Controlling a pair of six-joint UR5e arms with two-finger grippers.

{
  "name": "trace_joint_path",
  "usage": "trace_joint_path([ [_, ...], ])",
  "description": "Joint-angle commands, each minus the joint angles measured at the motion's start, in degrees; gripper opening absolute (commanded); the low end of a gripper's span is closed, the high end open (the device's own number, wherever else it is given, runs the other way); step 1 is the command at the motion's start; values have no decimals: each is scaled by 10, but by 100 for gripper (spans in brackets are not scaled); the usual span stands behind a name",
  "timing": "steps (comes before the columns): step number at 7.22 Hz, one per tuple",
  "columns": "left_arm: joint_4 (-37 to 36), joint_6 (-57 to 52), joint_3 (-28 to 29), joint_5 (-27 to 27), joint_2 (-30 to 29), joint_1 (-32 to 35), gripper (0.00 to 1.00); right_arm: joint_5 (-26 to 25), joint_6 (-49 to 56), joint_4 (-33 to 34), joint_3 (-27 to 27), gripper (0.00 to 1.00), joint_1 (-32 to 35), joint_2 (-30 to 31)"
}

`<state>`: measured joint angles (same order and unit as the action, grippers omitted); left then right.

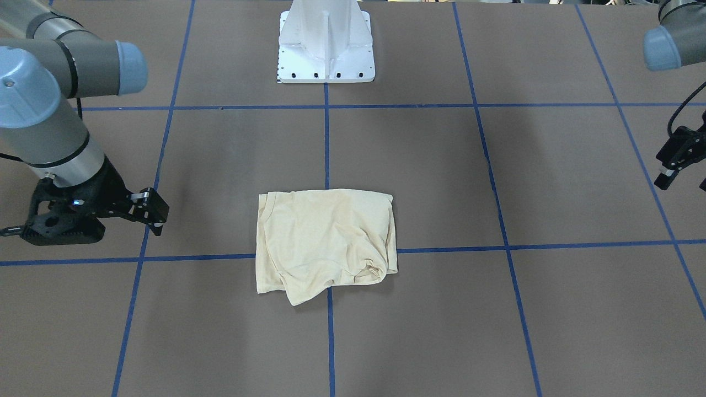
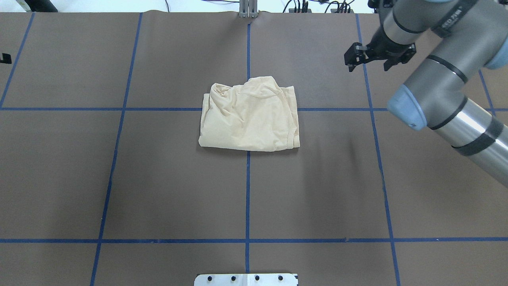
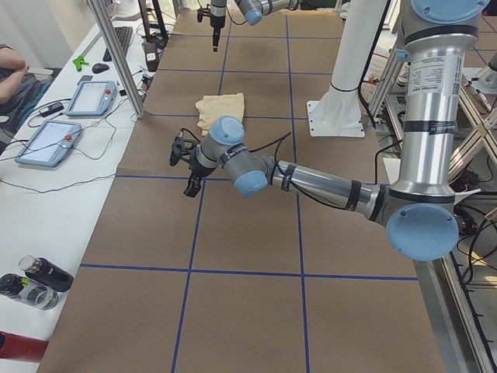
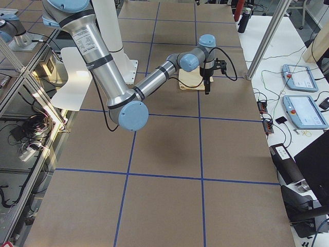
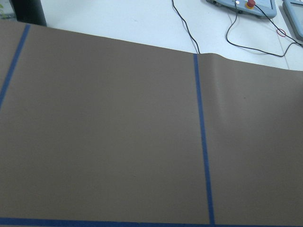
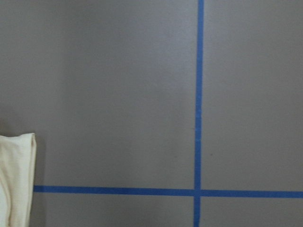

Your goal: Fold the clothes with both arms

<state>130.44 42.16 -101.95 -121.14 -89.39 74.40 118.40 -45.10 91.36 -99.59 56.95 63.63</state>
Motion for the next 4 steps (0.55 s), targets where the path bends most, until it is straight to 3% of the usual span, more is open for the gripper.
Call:
trace_joint_path([
  [1, 3, -31, 28, 43, 19, 7, 100, 4, 12, 0, -10, 100, 36, 63],
  [3, -5, -70, 33, 19, 32, 10, 99, 8, 91, 0, -8, 100, 85, 119],
  [4, -25, -146, 34, 10, 48, 20, 99, 8, 175, 7, -7, 100, 110, 143],
])
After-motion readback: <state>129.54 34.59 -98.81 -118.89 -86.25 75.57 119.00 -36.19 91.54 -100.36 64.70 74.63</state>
